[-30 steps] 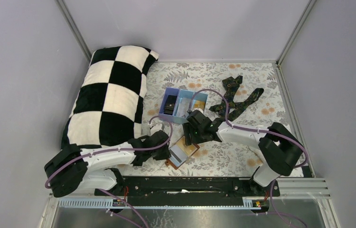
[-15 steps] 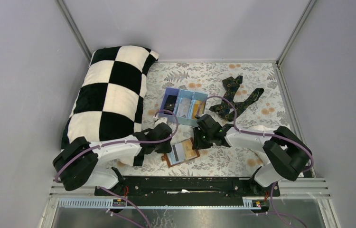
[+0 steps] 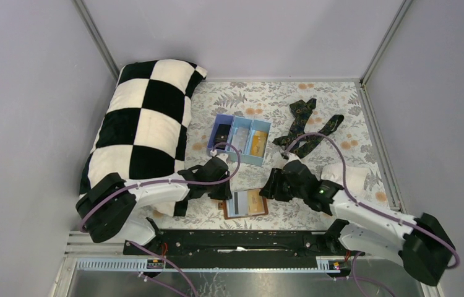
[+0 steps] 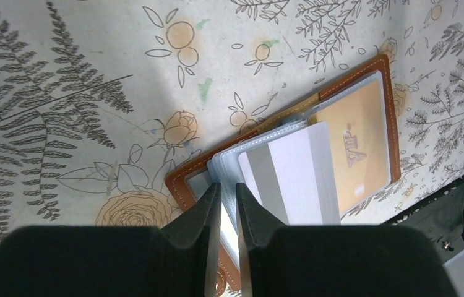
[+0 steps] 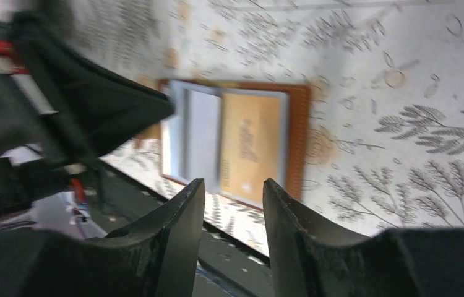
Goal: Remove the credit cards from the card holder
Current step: Open the card holder at the center of the board.
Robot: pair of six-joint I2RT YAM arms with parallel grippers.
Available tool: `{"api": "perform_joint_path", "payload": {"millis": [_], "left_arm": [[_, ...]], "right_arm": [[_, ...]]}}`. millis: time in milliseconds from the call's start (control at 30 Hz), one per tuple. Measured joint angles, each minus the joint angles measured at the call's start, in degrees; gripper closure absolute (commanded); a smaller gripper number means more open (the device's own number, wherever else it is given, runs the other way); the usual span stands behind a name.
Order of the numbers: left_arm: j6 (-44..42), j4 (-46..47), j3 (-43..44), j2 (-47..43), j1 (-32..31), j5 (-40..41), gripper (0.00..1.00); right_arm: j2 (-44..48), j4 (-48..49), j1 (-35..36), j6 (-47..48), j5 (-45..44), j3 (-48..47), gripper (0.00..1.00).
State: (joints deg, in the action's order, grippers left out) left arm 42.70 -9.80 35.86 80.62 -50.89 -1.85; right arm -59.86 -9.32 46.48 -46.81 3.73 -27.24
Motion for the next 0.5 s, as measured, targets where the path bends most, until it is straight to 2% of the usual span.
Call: {"api": "perform_joint_path", "payload": {"millis": [100, 167, 500], "left_arm": [[-0.5, 0.6, 0.0, 0.7, 0.0, -1.3, 0.83], [-0.5, 1.2, 0.0, 1.0, 0.0, -2.1, 0.83], [-0.5, 4.5, 0.1, 3.1, 0.0, -5.2, 0.84]], "right_arm": [[5.8, 2.7, 0.0, -2.4, -0.2, 0.5, 0.53], [6.1, 5.1, 0.0, -3.7, 0.2, 0.9, 0.54], [-6.3, 18.4, 0.0, -8.5, 6.5, 6.9, 0.59]]}}
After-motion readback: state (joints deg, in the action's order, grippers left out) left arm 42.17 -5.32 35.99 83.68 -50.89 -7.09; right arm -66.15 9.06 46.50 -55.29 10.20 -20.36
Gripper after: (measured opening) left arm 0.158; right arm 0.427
